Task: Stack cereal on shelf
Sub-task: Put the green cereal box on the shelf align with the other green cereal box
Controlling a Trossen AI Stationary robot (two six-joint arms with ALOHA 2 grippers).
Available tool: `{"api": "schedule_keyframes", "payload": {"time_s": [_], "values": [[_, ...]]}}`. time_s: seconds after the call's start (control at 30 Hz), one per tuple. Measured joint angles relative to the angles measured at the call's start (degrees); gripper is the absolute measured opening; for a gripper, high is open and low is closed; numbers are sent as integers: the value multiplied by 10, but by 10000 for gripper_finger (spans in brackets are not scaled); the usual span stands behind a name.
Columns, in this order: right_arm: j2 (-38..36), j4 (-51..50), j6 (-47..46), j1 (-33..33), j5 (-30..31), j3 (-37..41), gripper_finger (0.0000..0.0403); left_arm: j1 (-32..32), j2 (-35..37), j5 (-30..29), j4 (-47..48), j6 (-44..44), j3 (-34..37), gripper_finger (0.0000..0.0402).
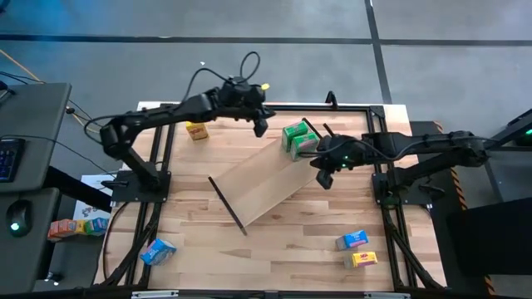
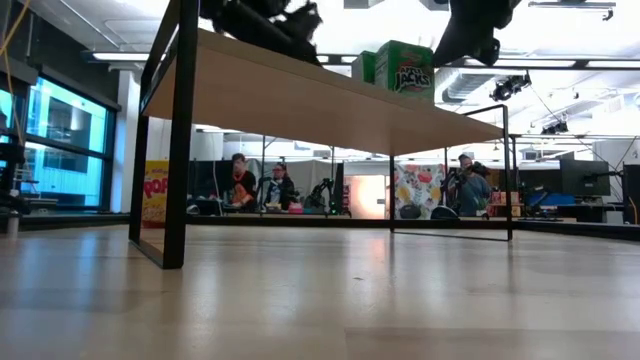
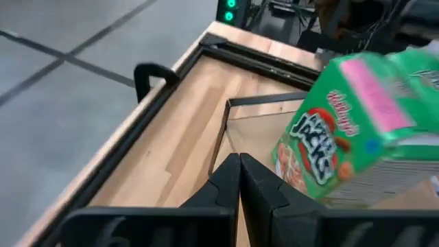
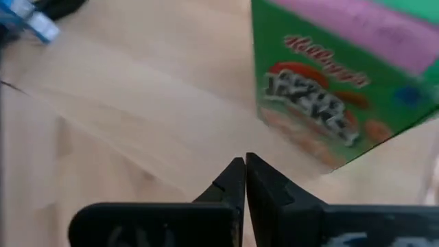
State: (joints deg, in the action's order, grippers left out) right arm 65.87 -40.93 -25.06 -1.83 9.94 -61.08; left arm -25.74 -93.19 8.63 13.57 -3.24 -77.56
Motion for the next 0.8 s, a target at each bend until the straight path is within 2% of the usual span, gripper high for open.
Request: {"api": "schedule_keyframes", "payload": {"time_s": [0.17, 0.53, 0.63, 0.8], "values": [[0, -6, 38, 9, 63, 0, 0, 4, -36, 1, -1, -20, 0, 0], [0, -7, 98, 41, 33, 0, 0, 36, -48, 11, -59, -32, 0, 0], [0, -7, 101, 45, 32, 0, 0, 42, -48, 30, -61, -42, 0, 0], [0, -7, 106, 48, 32, 0, 0, 53, -48, 29, -59, -49, 0, 0]]}}
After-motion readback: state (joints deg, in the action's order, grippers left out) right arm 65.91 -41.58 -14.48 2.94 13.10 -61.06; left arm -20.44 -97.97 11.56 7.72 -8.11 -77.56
